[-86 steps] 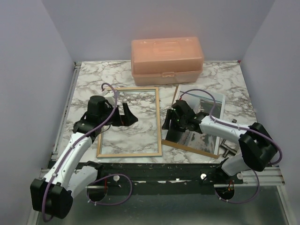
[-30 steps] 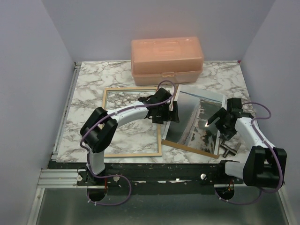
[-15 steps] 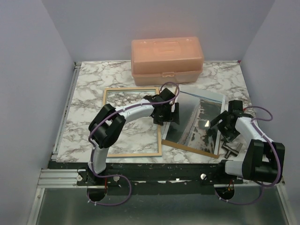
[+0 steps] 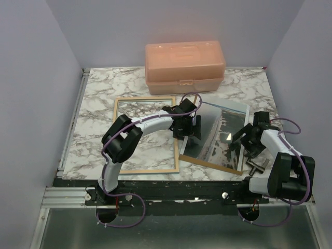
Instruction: Put the photo into the frame
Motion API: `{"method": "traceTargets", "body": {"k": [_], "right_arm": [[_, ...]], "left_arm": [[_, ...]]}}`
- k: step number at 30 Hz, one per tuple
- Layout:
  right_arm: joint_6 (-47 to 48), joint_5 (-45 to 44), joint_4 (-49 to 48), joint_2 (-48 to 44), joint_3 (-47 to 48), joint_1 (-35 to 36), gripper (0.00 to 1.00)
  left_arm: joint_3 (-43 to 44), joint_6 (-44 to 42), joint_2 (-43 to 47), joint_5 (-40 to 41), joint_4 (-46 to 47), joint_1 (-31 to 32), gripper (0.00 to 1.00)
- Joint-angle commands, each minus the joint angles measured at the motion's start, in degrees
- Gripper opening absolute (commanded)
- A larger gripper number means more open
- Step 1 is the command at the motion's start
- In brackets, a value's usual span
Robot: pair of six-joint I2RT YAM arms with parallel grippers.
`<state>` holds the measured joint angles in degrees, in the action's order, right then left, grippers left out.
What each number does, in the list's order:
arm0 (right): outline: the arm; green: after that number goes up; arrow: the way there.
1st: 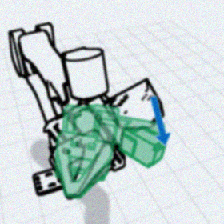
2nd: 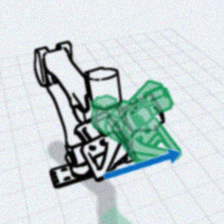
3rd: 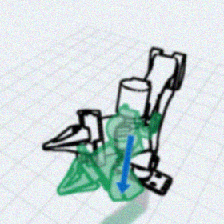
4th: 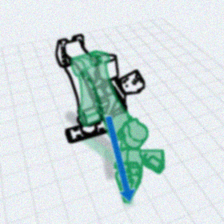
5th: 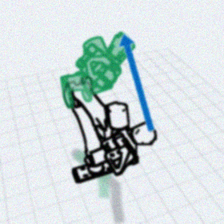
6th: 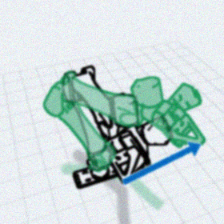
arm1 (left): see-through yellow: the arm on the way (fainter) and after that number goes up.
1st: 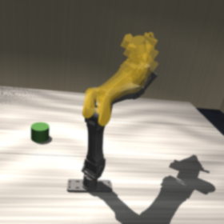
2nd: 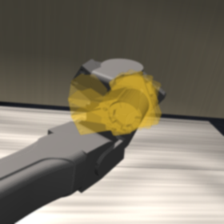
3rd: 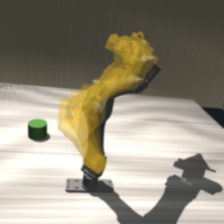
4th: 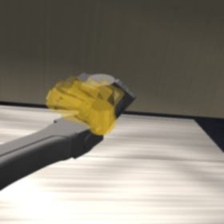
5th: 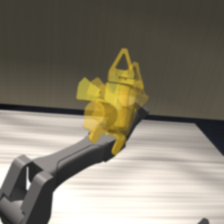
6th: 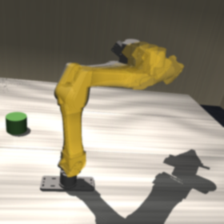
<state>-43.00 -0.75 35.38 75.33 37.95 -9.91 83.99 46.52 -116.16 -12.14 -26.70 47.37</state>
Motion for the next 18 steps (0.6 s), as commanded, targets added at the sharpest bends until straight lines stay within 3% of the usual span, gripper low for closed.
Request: {"method": "traceTargets", "body": {"k": [1,18], "right_arm": [[-0.3,7.6,-4.6,1.4,-2.7,0.0,0.92],[2.6,7.3,-1.7,-3.0,-0.5,-0.1,0.92]], "left_arm": [[-0.9,-1.1,3.5,-3.0,4.3,0.4,0.93],[-0.6,-1.9,7.6,-2.1,2.6,0.3,0.92]]}}
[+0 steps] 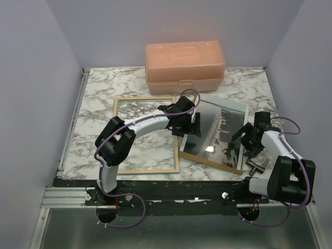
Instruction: Put the photo into the frame
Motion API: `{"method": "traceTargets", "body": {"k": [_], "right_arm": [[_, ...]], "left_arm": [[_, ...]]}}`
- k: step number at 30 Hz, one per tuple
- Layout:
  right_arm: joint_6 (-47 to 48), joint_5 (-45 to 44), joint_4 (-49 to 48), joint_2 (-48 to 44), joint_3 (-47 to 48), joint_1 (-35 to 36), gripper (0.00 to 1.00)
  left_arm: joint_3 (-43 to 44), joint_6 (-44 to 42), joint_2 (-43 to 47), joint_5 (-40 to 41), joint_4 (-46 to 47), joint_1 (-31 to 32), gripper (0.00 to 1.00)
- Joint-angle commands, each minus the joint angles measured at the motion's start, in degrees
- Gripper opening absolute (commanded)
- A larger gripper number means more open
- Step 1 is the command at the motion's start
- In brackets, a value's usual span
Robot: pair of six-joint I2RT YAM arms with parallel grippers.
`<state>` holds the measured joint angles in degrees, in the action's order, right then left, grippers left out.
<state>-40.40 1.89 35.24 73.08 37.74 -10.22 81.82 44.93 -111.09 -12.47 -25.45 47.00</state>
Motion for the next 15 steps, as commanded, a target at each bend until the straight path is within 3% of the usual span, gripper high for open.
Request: {"method": "traceTargets", "body": {"k": [1,15], "right_arm": [[0.1,4.6,-1.7,-0.7,-0.3,0.2,0.92],[2.2,7.1,-3.5,-0.6,0.7,0.2,0.96]], "left_arm": [[1.8,-0.5,2.3,-1.6,0.9,0.7,0.92],[8.6,-4.4,-4.0,0.3,-6.7,2.6,0.92]]}}
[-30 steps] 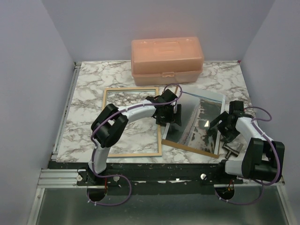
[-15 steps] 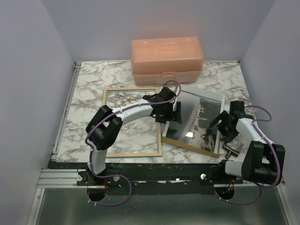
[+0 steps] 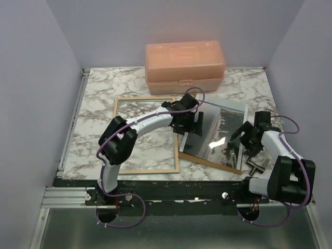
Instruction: Put the photo into the frame
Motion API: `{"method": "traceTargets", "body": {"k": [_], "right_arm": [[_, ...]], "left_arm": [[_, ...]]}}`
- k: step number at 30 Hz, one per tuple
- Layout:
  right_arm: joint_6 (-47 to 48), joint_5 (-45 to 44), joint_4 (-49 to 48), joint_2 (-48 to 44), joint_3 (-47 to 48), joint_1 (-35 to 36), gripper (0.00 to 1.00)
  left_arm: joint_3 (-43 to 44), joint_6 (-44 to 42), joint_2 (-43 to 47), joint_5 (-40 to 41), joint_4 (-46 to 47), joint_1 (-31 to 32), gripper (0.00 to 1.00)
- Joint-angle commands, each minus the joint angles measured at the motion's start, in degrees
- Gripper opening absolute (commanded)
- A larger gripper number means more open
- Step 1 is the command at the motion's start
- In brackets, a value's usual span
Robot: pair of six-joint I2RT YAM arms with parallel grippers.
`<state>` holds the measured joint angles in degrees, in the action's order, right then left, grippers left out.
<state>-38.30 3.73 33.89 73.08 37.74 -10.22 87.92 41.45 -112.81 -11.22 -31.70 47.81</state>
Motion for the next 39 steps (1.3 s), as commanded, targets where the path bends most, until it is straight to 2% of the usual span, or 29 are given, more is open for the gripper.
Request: {"method": "traceTargets", "body": {"k": [1,8,14,21,27,34,39], "right_arm": [[0.1,5.5,-2.1,-0.8,0.8,0.2,0.96],[0.6,8.7,-1.5,-2.0,1.9,0.2,0.96],[1.3,12.6,-1.1,-2.9,2.3,0.3,0.96],[3.1,11.8,0.4,-3.1,2.7,0.2,0.98],[4.3,17.7,-2.0,-2.1,1.5,0.3,0.98],[4.8,24.0,-4.5,0.1,-0.6,0.3,0.98],[5.0,25.4,-4.7,-0.3,-1.7,0.5,0.99]], "left_arm": [[2.3,-0.9,-2.0,-1.1,-0.1,1.8,0.92],[1.1,-1.0,1.6,-1.1,0.8,1.7,0.91],[-2.4,0.3,5.0,-4.6,5.1,0.7,0.9],[-9.8,2.8,11.4,-7.2,11.5,-2.0,0.88],[-18.8,7.3,16.2,-13.2,21.5,-5.8,0.84],[-19.8,4.9,19.3,-9.5,16.9,-7.2,0.84],[-19.9,2.6,21.1,-5.9,11.9,-8.2,0.84]]}}
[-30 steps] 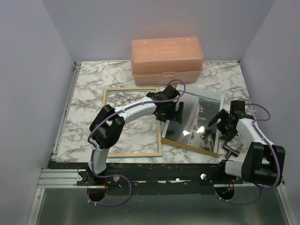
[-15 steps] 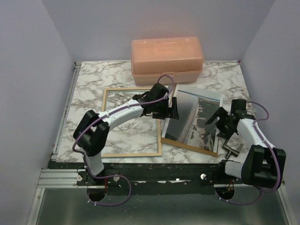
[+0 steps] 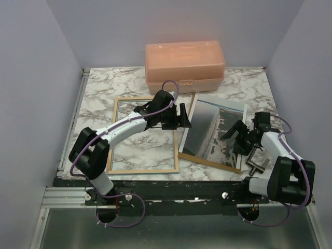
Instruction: Put the photo into the frame
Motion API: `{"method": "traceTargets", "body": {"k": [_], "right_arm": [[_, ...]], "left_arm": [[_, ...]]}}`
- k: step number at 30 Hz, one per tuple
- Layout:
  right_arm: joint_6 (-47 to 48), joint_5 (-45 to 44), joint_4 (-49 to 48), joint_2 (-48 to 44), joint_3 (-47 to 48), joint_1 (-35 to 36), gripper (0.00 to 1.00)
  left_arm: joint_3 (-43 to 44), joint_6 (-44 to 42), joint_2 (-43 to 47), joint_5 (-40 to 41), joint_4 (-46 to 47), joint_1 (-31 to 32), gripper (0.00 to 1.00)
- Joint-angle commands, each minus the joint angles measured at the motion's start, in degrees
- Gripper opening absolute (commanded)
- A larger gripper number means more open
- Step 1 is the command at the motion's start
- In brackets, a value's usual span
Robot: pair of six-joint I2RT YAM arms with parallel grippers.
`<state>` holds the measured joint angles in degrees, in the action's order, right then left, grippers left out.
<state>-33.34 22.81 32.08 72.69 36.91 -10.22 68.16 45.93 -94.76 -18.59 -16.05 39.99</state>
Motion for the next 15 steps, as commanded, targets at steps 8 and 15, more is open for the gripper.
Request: {"method": "traceTargets", "body": {"k": [8,15], "right_arm": [[-0.3,5.4,-1.7,-1.0,-2.3,0.6,1.0],[-2.4,-1.6,-0.5,-3.3,-0.4,0.6,1.0]], "left_arm": [[1.2,-8.2,5.0,16.2,-19.5,-2.5,0.88],[0.7,-8.5,5.1,23.4,-23.9,-4.1,0.96]]}}
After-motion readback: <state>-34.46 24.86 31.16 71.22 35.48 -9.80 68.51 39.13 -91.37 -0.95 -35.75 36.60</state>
